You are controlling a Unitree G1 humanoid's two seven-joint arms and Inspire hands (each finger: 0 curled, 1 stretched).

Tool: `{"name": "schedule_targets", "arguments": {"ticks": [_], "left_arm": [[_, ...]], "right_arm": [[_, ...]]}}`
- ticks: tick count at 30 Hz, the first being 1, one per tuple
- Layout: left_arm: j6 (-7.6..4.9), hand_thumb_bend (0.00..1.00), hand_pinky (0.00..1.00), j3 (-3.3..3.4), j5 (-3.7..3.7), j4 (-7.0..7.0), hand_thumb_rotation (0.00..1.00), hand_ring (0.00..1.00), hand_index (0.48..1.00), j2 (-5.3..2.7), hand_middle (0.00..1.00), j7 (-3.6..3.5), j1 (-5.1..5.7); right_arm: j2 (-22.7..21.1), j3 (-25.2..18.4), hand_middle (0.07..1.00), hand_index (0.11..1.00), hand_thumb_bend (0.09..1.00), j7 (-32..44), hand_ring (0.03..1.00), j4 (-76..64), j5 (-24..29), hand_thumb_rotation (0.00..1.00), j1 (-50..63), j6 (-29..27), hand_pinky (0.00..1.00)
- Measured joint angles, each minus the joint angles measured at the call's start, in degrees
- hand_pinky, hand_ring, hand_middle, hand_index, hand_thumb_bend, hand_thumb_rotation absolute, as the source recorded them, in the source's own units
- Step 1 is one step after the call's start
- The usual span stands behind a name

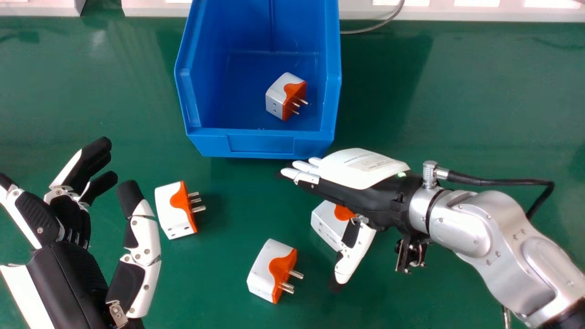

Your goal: Pick all objects and put in blue box

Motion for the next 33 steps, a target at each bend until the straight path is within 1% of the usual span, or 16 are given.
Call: {"name": "schedule_targets", "arguments": {"ticks": [6, 10, 14, 17, 20, 23, 24, 25, 26, 27, 29, 31, 33], "left_arm": [[-0.01, 0.26, 0.69, 0.0, -0.01, -0.24, 0.0, 0.75, 0.732, 0.0, 0.74, -0.05, 0.31], [-0.02, 0.26, 0.7, -0.02, -0.23, -0.29, 0.0, 0.75, 0.736, 0.01, 0.74, -0.17, 0.53], [-0.02, 0.26, 0.69, -0.02, -0.22, -0.45, 0.0, 0.75, 0.735, 0.01, 0.74, -0.22, 0.61], [-0.02, 0.26, 0.69, -0.02, -0.22, -0.51, 0.0, 0.75, 0.735, 0.01, 0.74, -0.21, 0.64], [-0.03, 0.26, 0.7, -0.03, -0.23, -0.56, 0.0, 0.75, 0.734, 0.01, 0.74, -0.23, 0.67], [-0.04, 0.26, 0.7, -0.04, -0.27, -0.59, 0.0, 0.75, 0.737, 0.02, 0.74, -0.26, 0.73], [-0.04, 0.26, 0.7, -0.07, -0.33, -0.61, 0.0, 0.76, 0.738, 0.03, 0.74, -0.31, 0.78], [-0.05, 0.26, 0.7, -0.1, -0.41, -0.64, 0.0, 0.75, 0.737, 0.03, 0.74, -0.37, 0.84], [-0.05, 0.26, 0.7, -0.12, -0.55, -0.67, 0.0, 0.75, 0.737, 0.04, 0.74, -0.45, 0.91], [-0.05, 0.26, 0.7, -0.13, -0.75, -0.69, 0.0, 0.75, 0.736, 0.04, 0.74, -0.49, 0.96], [-0.05, 0.25, 0.69, -0.13, -0.79, -0.72, 0.0, 0.75, 0.735, 0.04, 0.74, -0.45, 1.02], [-0.06, 0.25, 0.69, -0.13, -0.78, -0.72, 0.0, 0.75, 0.734, 0.04, 0.74, -0.44, 1.03], [-0.07, 0.25, 0.69, -0.13, -0.78, -0.72, 0.0, 0.75, 0.734, 0.04, 0.74, -0.46, 1.04]], "right_arm": [[-0.15, 0.0, 0.977, 0.874, 0.918, 0.9, 0.972, 0.19, 0.0, 0.16, -0.09, -0.34, 0.89], [-0.45, 0.0, 0.954, 0.857, 0.917, 0.8, 0.944, 0.89, -0.5, 0.12, -0.09, -1.06, 0.83], [-0.97, -0.01, 0.939, 0.839, 0.916, 0.32, 0.923, 1.92, -0.8, 0.08, -0.09, -2.07, 0.8], [-1.23, -0.01, 0.929, 0.816, 0.893, 0.11, 0.906, 2.36, -0.91, 0.04, -0.09, -2.37, 0.77], [-1.24, -0.01, 0.909, 0.78, 0.845, -0.63, 0.863, 2.83, -0.92, 0.01, -0.09, -3.29, 0.69], [-1.22, -0.03, 0.839, 0.716, 0.683, -3.59, 0.724, 4.12, -1.58, 0.0, -0.08, -4.83, 0.53], [-1.19, -0.03, 0.818, 0.699, 0.597, -5.5, 0.701, 4.52, -2.89, 0.0, -0.05, -5.51, 0.49], [-1.2, -0.03, 0.748, 0.653, 0.517, -7.57, 0.617, 4.78, -3.95, 0.0, -0.02, -5.92, 0.43], [-1.14, -0.02, 0.68, 0.604, 0.507, -9.87, 0.567, 5.03, -5.27, 0.0, 0.0, -6.12, 0.39], [-1.11, -0.03, 0.592, 0.572, 0.5, -12.11, 0.512, 5.33, -6.33, 0.0, 0.01, -6.35, 0.36], [-0.79, -0.02, 0.513, 0.548, 0.496, -15.42, 0.452, 6.02, -8.08, 0.0, 0.02, -6.81, 0.33], [-0.04, -0.02, 0.496, 0.54, 0.495, -17.66, 0.431, 6.28, -9.66, 0.0, 0.24, -6.67, 0.32], [0.54, -0.02, 0.489, 0.527, 0.496, -19.46, 0.429, 6.28, -9.85, 0.0, 0.68, -6.69, 0.32]]}}
